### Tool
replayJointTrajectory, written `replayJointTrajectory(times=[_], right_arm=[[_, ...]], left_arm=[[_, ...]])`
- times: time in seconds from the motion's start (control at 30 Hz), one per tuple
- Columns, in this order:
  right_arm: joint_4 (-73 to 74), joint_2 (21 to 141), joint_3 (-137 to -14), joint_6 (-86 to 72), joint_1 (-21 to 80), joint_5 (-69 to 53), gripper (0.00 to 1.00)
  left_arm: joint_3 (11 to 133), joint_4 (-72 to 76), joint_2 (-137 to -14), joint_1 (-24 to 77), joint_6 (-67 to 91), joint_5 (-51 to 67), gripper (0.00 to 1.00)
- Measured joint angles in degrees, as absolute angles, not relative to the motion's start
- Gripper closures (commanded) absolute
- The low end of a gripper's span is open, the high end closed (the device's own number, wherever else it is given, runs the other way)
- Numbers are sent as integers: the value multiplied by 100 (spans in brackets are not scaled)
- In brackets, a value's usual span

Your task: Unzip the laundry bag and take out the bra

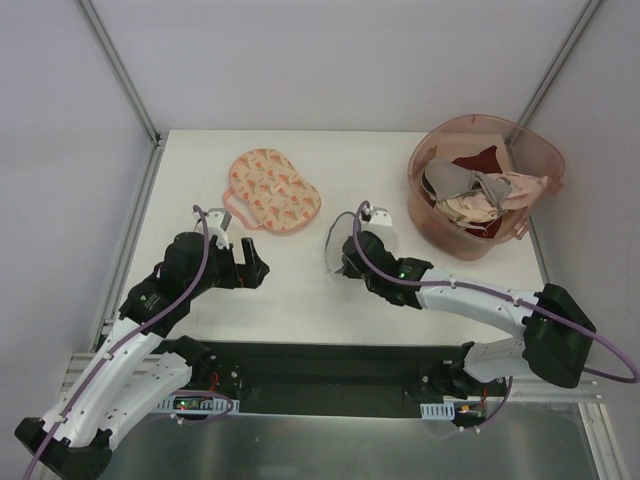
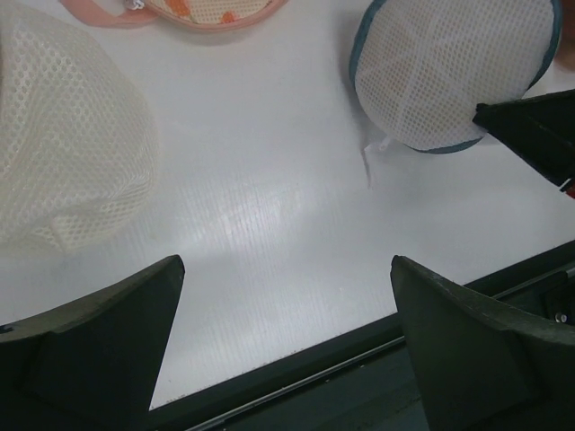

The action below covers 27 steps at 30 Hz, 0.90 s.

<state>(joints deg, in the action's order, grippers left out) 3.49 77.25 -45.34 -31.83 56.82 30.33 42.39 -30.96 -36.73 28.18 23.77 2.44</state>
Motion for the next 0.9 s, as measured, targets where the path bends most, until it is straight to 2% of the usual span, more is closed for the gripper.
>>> replayJointTrajectory(times=[0.17, 0.33, 0.47, 0.7, 0.9], right_arm=[[1313, 7603, -5655, -2720, 5725, 2318, 99], [1920, 7566, -6508, -2322, 5714, 851, 99], [2027, 7533, -6549, -2335, 5601, -408, 99], [1778, 7583, -6493, -2775, 4965, -2088, 99], [1398, 7983, -6589, -3437, 4401, -3218, 99]], left_arm=[[4171, -3081, -3503, 2818, 2327, 226, 1], [4171, -3079, -3546, 2818, 2217, 224, 1], [4014, -2788, -3280, 2818, 1793, 370, 1], [2998, -1761, -1500, 2818, 539, 1321, 1], [2864, -1424, -1120, 2818, -615, 2370, 1]])
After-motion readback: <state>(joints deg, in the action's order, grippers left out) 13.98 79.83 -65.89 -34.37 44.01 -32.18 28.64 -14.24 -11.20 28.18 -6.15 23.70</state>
